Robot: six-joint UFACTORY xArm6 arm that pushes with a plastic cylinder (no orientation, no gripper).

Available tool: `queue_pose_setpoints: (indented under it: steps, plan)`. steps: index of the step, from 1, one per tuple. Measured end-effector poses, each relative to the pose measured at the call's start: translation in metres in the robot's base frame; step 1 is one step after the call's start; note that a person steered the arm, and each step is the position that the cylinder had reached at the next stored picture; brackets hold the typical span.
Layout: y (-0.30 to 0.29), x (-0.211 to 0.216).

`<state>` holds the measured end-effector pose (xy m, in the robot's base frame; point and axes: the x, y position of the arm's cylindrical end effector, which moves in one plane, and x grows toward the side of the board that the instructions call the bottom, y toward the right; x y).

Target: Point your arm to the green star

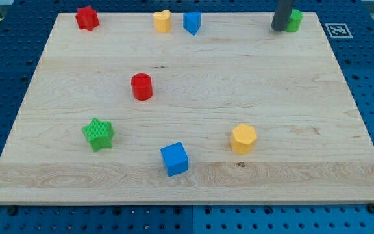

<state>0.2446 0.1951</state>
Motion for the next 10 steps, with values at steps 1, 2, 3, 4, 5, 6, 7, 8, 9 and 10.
queue_pose_setpoints:
  steps: [1,2,3,4,5,6,7,8,9,10]
  plan:
    - [-0.002,0.0]
    - [-0.002,0.039]
    - [-0.004,0.102]
    - [-0.029,0.151]
    - [-0.035,0.16]
    - [-0.065,0.172]
    - [-0.123,0.182]
    - [-0.165,0.182]
    - [-0.179,0.199]
    - [-0.19,0.229]
